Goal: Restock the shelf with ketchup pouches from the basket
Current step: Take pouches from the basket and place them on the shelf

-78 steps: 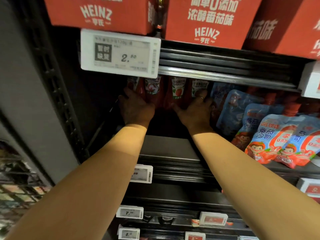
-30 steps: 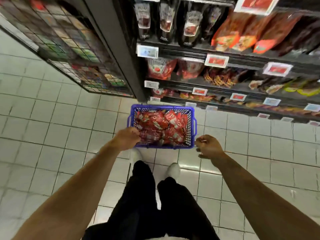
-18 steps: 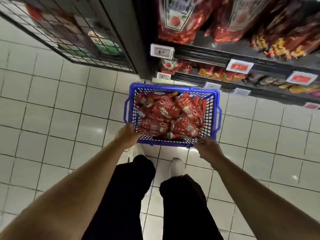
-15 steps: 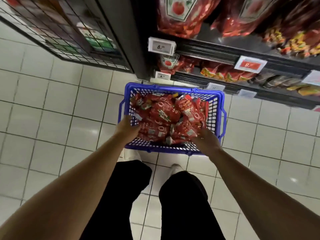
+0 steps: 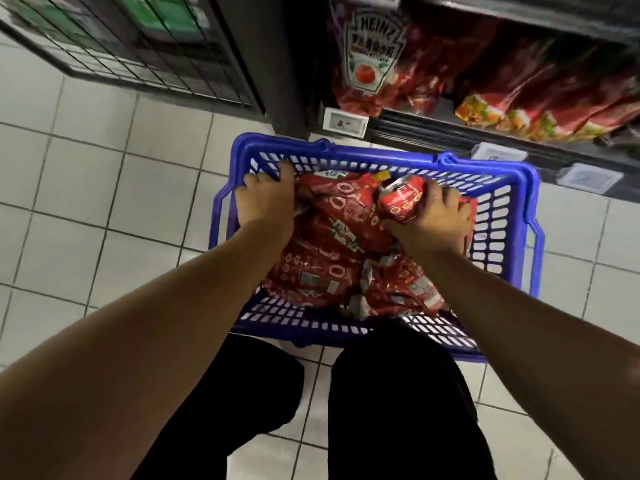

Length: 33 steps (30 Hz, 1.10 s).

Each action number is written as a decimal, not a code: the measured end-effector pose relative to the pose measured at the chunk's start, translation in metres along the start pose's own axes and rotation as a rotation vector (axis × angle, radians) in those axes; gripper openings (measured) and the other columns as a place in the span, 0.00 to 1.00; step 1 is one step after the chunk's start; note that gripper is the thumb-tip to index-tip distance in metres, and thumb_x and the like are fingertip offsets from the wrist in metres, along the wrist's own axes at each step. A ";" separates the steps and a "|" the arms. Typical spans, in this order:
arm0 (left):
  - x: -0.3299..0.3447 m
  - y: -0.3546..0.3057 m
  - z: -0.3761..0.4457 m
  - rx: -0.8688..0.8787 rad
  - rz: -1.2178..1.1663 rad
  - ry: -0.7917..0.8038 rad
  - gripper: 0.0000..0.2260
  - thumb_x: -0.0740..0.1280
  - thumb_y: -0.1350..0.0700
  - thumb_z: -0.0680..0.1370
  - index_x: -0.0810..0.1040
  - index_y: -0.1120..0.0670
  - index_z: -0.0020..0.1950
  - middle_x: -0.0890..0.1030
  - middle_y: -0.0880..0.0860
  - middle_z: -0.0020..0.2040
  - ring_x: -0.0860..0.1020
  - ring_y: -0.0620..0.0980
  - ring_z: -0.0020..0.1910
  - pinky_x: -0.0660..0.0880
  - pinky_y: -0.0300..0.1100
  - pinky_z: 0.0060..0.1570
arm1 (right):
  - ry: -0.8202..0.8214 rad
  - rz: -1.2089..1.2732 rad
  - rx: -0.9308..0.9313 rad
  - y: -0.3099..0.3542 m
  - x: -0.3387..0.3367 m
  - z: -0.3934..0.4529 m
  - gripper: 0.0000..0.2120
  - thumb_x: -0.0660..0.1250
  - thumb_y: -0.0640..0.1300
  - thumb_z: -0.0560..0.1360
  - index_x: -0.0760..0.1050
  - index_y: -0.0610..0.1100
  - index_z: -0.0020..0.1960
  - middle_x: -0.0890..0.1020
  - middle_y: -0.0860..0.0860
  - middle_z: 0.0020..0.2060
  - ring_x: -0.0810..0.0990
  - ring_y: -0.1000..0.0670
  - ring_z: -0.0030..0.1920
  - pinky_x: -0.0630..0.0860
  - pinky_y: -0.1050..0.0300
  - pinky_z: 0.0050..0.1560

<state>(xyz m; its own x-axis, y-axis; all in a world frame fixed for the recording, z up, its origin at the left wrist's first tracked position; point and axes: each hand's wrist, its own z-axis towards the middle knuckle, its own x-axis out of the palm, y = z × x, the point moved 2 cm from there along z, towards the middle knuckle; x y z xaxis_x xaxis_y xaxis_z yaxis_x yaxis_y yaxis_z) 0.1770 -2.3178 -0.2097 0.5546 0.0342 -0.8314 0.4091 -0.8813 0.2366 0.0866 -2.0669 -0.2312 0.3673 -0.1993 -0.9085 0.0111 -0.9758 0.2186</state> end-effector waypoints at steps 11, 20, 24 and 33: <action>-0.024 0.023 -0.019 0.056 -0.037 0.054 0.07 0.68 0.60 0.78 0.79 0.59 0.55 0.81 0.57 0.45 0.81 0.56 0.44 0.74 0.47 0.39 | 0.050 0.326 -0.042 0.000 -0.054 -0.046 0.30 0.78 0.54 0.65 0.74 0.50 0.63 0.84 0.54 0.45 0.82 0.51 0.43 0.77 0.61 0.41; -0.107 0.069 -0.110 0.019 -0.434 -0.159 0.07 0.66 0.55 0.78 0.83 0.53 0.43 0.80 0.55 0.40 0.79 0.60 0.42 0.76 0.53 0.43 | 0.074 0.725 0.239 -0.024 -0.157 -0.140 0.18 0.81 0.57 0.59 0.82 0.55 0.47 0.84 0.61 0.36 0.82 0.64 0.38 0.75 0.71 0.40; -0.199 0.091 -0.173 0.162 -0.616 -0.162 0.08 0.67 0.55 0.80 0.78 0.55 0.43 0.77 0.55 0.41 0.73 0.51 0.37 0.67 0.38 0.37 | 0.380 1.193 0.497 -0.009 -0.216 -0.184 0.20 0.83 0.38 0.60 0.84 0.47 0.50 0.87 0.45 0.46 0.87 0.41 0.47 0.82 0.35 0.51; -0.459 0.093 -0.335 0.515 -0.787 -0.184 0.09 0.65 0.59 0.82 0.83 0.55 0.58 0.82 0.48 0.53 0.77 0.41 0.51 0.70 0.29 0.53 | 0.720 1.038 -0.272 0.047 -0.445 -0.258 0.40 0.77 0.36 0.61 0.72 0.60 0.68 0.83 0.51 0.57 0.83 0.50 0.56 0.80 0.54 0.54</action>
<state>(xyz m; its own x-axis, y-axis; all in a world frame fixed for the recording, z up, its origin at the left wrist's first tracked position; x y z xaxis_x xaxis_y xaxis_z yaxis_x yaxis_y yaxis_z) 0.2032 -2.2580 0.3620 0.1163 0.6691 -0.7340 0.2223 -0.7378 -0.6373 0.1635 -2.0009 0.2758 0.7324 -0.6726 0.1057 -0.4231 -0.3280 0.8447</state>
